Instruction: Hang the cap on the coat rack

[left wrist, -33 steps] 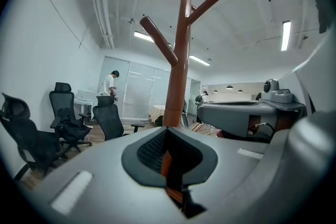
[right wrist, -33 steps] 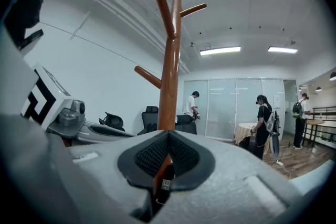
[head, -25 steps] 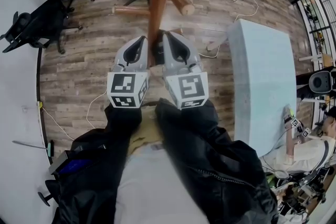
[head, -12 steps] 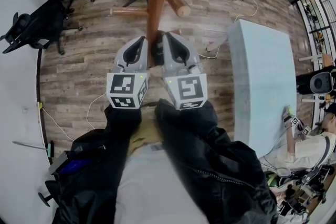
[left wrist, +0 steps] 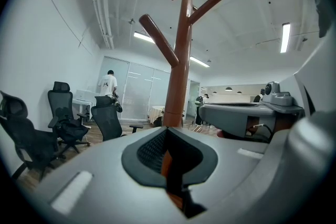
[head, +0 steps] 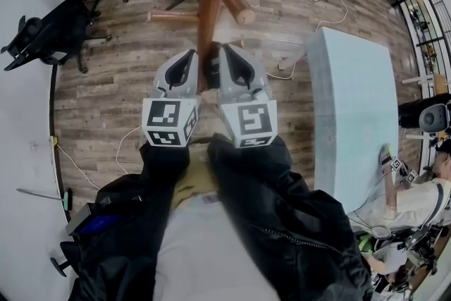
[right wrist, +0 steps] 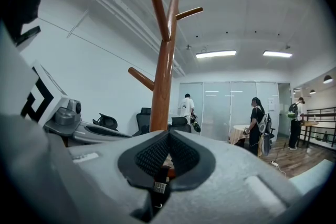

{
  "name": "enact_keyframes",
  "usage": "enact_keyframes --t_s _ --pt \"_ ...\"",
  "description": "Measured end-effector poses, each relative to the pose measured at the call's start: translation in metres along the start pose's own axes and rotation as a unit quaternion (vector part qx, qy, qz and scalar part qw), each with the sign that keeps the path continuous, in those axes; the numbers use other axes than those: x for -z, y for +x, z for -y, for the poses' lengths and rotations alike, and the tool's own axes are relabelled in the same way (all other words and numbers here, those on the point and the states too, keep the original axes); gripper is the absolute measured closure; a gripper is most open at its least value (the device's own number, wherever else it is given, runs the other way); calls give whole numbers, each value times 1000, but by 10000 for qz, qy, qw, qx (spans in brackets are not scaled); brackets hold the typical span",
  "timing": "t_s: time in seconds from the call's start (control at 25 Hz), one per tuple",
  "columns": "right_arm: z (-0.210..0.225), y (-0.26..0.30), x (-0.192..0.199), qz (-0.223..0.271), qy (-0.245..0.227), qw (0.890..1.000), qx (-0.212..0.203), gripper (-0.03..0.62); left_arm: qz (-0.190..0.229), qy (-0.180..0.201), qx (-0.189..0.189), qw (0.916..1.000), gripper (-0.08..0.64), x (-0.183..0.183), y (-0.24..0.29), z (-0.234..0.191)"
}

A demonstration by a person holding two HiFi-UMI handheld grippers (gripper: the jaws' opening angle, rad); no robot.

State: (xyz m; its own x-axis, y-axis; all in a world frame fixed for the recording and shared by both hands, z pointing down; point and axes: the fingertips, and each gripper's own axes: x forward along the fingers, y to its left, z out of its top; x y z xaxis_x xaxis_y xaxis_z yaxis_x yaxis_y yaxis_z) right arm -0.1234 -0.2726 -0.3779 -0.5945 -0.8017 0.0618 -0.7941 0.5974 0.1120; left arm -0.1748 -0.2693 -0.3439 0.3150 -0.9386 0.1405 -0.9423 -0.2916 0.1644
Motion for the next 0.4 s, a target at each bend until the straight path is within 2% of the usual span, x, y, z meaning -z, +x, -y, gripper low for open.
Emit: enact_keyframes --t_s 0.4 --pt "3 -2 3 -64 -4 10000 45 600 -21 -36 8 10000 563 1 1 1"
